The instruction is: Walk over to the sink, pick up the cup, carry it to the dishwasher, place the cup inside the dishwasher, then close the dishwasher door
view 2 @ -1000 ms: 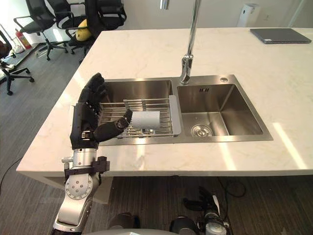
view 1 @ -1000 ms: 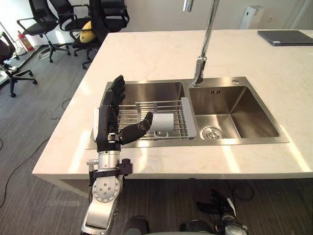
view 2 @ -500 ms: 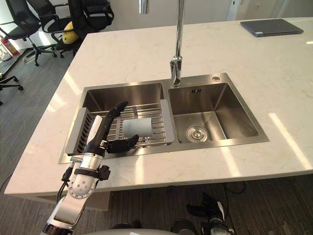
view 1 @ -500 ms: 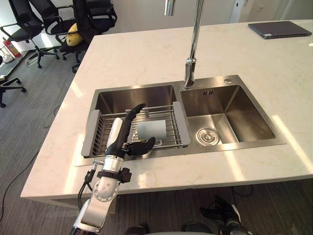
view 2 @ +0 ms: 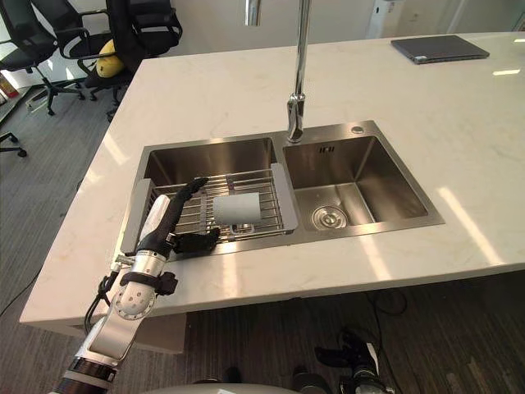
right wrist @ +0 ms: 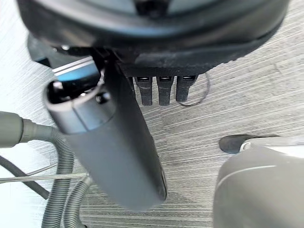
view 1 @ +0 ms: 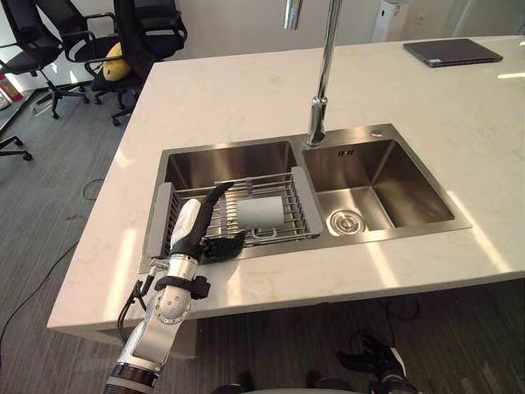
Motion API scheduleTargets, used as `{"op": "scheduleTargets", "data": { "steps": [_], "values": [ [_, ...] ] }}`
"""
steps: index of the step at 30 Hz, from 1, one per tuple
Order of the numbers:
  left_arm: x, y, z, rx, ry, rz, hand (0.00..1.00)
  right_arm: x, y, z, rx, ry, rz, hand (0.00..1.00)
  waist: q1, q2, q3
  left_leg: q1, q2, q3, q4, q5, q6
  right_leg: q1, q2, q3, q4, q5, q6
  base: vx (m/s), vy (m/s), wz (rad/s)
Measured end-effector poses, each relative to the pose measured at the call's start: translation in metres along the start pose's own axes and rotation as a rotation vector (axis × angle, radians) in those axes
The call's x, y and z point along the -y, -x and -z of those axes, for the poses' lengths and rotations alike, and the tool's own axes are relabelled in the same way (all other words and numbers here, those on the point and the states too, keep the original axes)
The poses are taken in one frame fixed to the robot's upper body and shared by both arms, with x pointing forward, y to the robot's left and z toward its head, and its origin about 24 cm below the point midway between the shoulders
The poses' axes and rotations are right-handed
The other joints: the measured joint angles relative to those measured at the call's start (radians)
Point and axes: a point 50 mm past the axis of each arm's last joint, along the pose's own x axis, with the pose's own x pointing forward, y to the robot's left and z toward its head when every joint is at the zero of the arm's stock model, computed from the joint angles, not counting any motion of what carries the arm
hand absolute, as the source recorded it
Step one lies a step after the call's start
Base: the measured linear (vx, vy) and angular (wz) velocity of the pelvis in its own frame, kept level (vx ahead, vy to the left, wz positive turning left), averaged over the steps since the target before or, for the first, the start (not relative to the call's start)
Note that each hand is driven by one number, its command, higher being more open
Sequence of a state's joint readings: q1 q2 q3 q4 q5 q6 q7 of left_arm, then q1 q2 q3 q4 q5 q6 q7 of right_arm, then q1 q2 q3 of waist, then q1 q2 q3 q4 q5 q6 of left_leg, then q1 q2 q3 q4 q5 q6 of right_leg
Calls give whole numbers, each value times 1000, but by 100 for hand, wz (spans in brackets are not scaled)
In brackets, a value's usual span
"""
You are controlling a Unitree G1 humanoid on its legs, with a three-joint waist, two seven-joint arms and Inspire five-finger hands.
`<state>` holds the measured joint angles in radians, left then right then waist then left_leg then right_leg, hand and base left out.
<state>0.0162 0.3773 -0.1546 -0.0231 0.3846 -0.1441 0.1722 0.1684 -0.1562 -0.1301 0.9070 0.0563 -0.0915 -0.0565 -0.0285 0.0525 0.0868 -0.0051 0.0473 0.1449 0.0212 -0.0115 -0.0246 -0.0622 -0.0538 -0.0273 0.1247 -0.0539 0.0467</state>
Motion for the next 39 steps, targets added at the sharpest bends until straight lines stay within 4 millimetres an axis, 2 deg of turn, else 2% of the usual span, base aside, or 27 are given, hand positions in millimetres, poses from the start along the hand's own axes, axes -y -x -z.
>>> {"op": "scheduleTargets", "data": {
  "steps": [5, 14, 23, 30, 36, 39],
  "values": [
    [-5, -7, 3, 10, -76, 12, 90, 0, 0, 0, 0, 0, -4, 90, -13, 1, 0, 13, -4, 0, -18, 5, -7, 9, 3, 0, -16, 7, 0, 0, 0, 0],
    [-14, -23, 0, 48, -162, 25, 90, -1, -1, -2, 4, 0, -8, 90, -21, 5, 2, 14, -6, -20, -37, 13, 1, 32, 6, -7, -72, 26, 3, 41, -9, 1],
    [-8, -36, -14, 120, -216, 68, 90, -2, -1, -2, 4, 3, -14, 90, -35, 20, 11, 14, -9, -25, -38, 15, 4, 44, 3, -10, -96, 42, 2, -8, 0, 1],
    [-1, -42, -9, 123, -319, 150, 90, -2, 0, 3, -13, 12, -18, 90, -51, 22, 12, 15, -10, -14, -46, 18, 5, 43, 3, 1, -115, 57, 5, -26, 2, -5],
    [-3, -44, -8, 131, -375, 176, 90, -2, 0, 3, -18, 12, -18, 90, -65, 22, 12, 17, -11, -14, -51, 19, 5, 45, 3, 0, -118, 58, 6, 0, 0, 0],
    [0, -51, -9, 138, -398, 205, 90, -4, -1, 1, -12, 15, -23, 90, -68, 22, 12, 18, -12, -17, -51, 19, 5, 50, 2, -4, -122, 58, 6, -3, -4, 2]
  ]
}}
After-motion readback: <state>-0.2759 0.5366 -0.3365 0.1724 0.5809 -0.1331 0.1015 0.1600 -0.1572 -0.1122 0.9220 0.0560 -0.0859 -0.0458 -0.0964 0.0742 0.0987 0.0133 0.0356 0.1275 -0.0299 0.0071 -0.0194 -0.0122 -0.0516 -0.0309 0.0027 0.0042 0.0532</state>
